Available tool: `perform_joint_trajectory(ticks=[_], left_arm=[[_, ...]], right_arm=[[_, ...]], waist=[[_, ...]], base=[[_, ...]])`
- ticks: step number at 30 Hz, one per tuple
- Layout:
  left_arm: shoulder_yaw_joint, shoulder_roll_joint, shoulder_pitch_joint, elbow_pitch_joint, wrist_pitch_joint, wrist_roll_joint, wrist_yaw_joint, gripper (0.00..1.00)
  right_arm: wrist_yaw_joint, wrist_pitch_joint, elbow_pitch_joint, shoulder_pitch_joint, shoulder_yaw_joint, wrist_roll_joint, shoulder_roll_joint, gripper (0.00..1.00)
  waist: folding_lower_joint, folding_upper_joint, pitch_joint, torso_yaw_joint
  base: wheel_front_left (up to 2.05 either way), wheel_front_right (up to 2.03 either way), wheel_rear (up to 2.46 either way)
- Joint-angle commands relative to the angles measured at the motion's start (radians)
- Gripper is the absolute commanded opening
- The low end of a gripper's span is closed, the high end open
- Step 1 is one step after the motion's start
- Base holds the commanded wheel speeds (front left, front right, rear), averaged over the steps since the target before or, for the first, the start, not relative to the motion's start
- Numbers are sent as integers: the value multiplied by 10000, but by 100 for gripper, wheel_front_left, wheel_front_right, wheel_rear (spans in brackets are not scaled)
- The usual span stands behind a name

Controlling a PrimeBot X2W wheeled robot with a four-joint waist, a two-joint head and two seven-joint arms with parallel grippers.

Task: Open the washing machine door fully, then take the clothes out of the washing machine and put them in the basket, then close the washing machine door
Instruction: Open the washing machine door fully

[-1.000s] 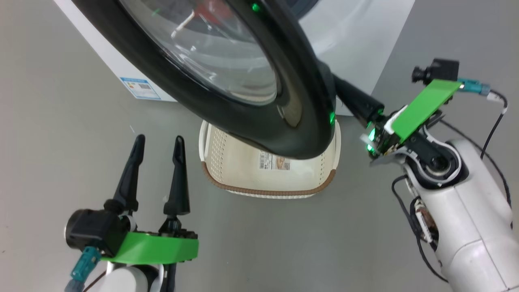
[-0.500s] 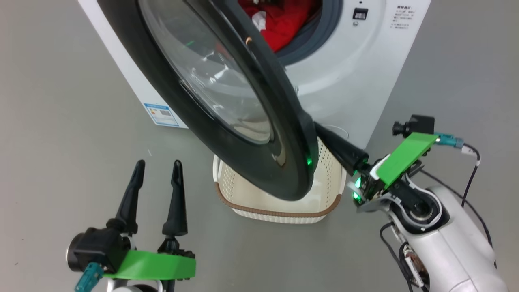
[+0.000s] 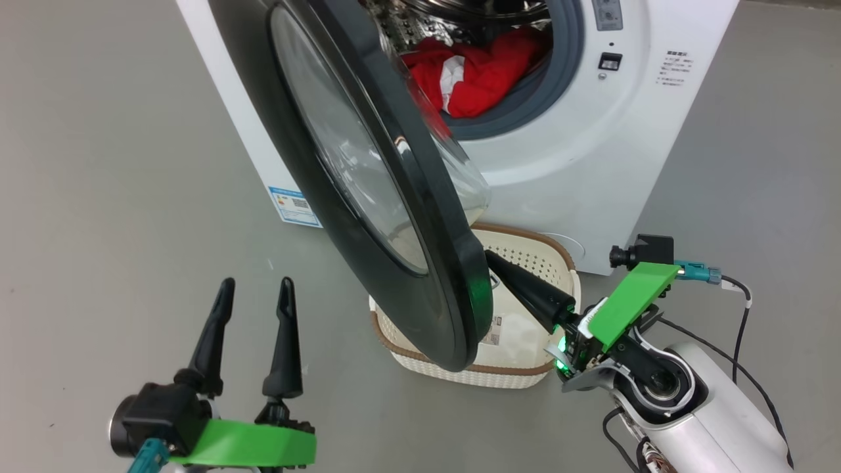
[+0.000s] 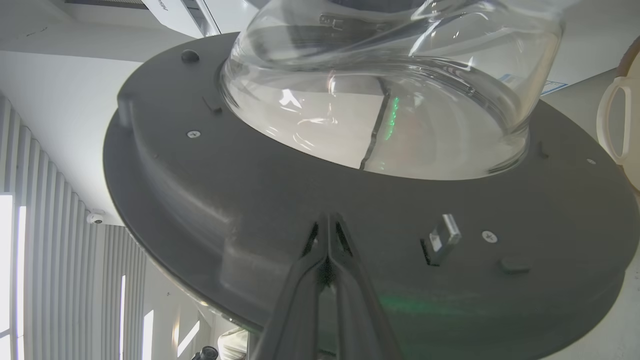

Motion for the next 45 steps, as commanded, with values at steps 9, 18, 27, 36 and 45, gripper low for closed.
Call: perform_joint_trajectory(ticks=[9,18,27,36,45], left_arm=[[267,150,89,-231,-78,-24,-38,100],[292,150,177,-253,-78,-66,-7,100],[246,150,224,-272,-78,-100,13,100],[175,150,255,-241,-78,-120,-17,100],[-13,150,345,-211,-78,-221,55,100]], right_arm=[[52,-410,-462,-91,1000,223,-190,0],[52,-763,-578,-243,1546,601,-495,0],[52,-1157,-777,-380,2289,1174,-831,0],[52,-1696,-1023,-551,3047,1766,-1204,0],[52,-2248,-1262,-796,3771,2394,-1628,0]], waist=[[0,0,-200,616],[0,0,-250,932],[0,0,-319,1244],[0,0,-385,1652],[0,0,-504,2060]], base=[[0,0,0],[0,0,0],[0,0,0],[0,0,0],[0,0,0]])
